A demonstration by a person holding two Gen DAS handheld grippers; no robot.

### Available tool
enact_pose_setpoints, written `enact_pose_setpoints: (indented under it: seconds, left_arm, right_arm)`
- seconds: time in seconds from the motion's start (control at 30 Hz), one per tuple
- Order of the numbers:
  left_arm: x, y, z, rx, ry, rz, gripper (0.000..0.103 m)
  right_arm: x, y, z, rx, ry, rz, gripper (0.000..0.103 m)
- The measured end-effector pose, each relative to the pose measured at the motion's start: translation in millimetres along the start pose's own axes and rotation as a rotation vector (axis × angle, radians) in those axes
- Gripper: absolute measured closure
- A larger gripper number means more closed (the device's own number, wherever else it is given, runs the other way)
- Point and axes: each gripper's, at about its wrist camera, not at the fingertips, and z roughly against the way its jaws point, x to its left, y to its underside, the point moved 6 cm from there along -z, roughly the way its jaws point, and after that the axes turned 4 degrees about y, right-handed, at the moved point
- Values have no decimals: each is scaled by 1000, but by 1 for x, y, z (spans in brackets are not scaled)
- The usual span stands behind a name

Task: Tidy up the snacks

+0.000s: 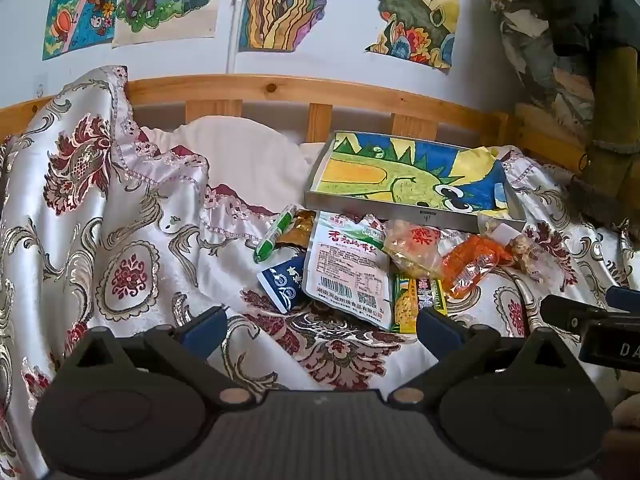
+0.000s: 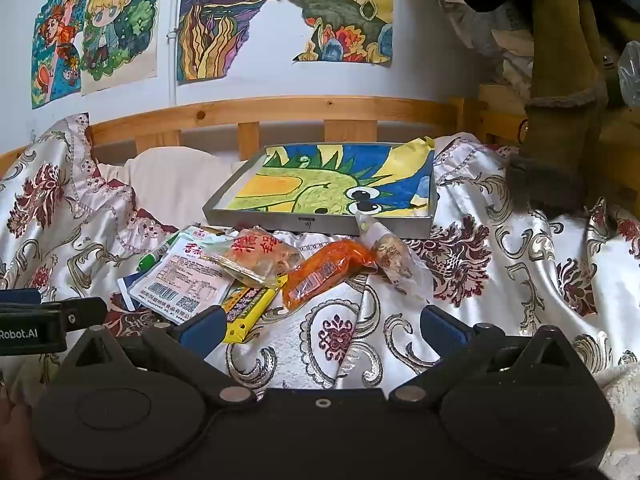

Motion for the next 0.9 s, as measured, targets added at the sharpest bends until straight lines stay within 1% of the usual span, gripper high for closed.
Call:
enact_pose_setpoints:
  seconds: [0.3,0.33,0.9]
  left_arm:
    - [0,0,0,5,-9,0,0]
    - [0,1,0,4,-9,0,0]
    - [3,3,-3,15,-8,5,0]
  right_arm:
    - [0,1,-1,6,5,-4,1]
    - [2,3,-7,12,1,-5,1]
    - [1,2,-3,21,0,-5,1]
